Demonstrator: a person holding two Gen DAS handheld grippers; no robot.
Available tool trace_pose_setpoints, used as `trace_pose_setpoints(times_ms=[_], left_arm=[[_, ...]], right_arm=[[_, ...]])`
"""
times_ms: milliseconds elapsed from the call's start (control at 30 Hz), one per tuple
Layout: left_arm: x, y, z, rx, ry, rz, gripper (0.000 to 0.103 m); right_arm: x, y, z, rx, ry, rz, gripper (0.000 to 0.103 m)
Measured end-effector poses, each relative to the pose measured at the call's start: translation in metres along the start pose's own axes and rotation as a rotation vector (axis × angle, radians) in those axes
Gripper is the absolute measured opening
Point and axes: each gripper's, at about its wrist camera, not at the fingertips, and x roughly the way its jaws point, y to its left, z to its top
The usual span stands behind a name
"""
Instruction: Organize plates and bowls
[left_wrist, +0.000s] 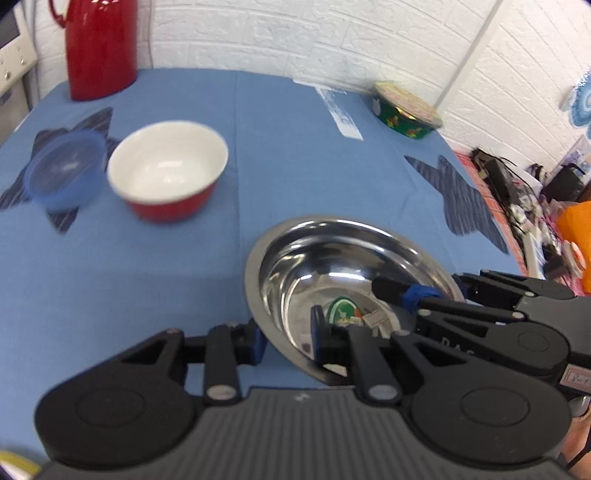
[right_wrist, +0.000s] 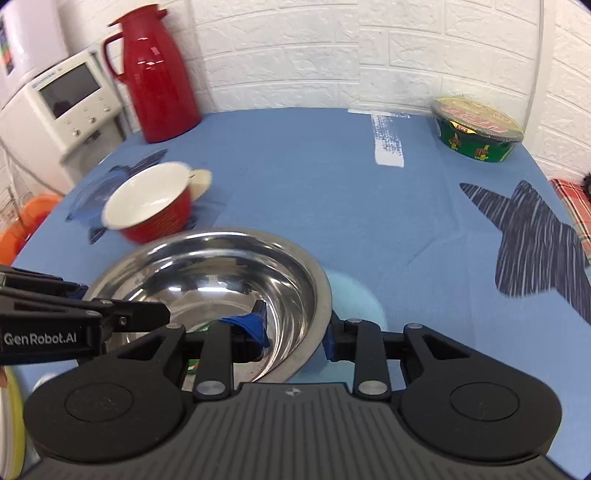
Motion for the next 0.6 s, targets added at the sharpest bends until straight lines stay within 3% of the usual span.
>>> trace_pose_setpoints(times_ms=[333,600], left_arm=[[-0.081,0.005,-0.135,0.087,-0.035,-0.044,0.010],[-0.088,0.006,-0.198,0.131,-0.058,-0.016,0.010]], right_arm=[[-0.090,0.066,-0.116,-0.020,-0.085,0.015,0.017],[-0.113,0.087,-0.167,-0.003,-0.153,0.001,0.019]])
